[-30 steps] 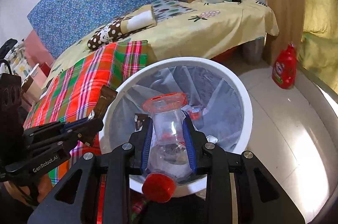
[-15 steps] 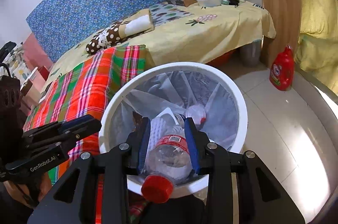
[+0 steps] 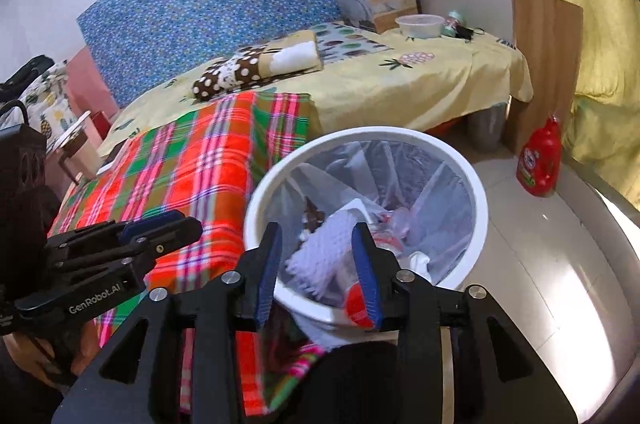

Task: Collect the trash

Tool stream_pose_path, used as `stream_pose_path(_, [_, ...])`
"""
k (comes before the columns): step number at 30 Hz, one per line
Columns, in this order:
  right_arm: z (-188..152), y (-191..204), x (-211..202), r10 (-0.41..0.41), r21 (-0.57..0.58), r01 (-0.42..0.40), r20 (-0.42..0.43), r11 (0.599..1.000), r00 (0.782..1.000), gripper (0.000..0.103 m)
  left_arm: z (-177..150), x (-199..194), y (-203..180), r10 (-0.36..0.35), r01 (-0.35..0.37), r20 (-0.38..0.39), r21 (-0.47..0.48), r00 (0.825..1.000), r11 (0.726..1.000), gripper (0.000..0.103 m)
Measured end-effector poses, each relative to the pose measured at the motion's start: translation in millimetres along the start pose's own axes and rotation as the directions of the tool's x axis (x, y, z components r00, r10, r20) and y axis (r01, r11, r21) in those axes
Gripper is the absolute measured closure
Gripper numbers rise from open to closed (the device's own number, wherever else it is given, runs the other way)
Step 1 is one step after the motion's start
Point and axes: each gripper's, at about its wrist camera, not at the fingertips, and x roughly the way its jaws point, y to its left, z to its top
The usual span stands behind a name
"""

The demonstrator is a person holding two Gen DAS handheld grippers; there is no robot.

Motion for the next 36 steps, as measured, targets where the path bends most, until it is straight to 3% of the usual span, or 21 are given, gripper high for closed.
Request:
stream_pose_path(18, [-29,49,-29,0.040,-0.097,-0.037,0.032,0.995,0.999,0.061,-49,-77,28,0.144,-0.140,0.067,-0.060,0.987,0.988,0.078])
stream_pose_path(36, [-40,69,-39,0.037,-0.132,-0.030,0.051,0.991,0.998,0.061,-79,-107,41,0.188,-0.180,0.077,-0.101,0.979,0.978,0.078])
